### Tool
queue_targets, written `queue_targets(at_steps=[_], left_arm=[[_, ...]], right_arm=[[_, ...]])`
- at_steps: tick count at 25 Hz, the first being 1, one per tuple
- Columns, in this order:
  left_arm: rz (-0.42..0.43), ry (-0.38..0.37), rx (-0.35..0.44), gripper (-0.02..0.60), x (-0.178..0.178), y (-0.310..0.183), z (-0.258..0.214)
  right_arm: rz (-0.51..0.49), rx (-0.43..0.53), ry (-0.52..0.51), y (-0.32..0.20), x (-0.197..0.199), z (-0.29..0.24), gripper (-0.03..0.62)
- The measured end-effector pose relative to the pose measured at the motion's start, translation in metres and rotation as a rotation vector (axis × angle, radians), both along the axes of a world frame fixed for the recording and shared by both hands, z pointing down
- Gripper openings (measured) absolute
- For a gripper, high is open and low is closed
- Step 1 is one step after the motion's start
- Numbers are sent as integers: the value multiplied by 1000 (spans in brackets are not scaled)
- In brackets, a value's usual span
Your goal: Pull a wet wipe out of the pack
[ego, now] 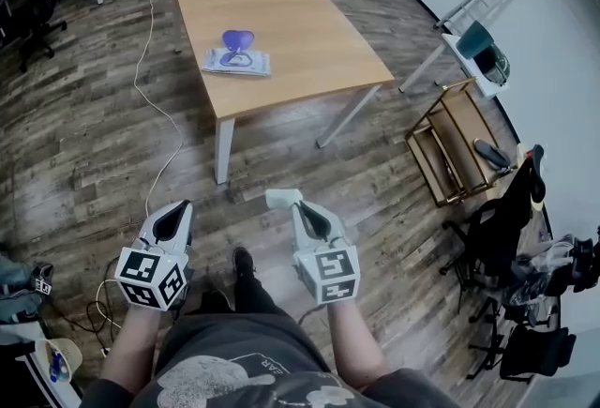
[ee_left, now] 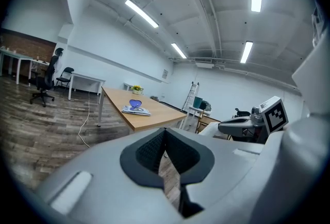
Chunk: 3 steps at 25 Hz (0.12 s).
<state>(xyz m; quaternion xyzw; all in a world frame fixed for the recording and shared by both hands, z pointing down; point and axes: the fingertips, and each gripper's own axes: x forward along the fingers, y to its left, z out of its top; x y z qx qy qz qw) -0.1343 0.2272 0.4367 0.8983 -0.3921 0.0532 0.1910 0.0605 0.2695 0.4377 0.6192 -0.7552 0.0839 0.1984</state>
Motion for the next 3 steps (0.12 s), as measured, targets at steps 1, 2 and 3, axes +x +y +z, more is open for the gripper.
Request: queue_targets(at_steps=[1,2,3], left_arm=[[3,-1,0,18,0,0,1],[6,-2,0,18,1,0,3],[9,-3,-1,18,1,1,4]], right_arm=[[4,0,-1,1,0,1,3],[8,0,-2,1,0,2,3],[11,0,-3,2,0,3,3]])
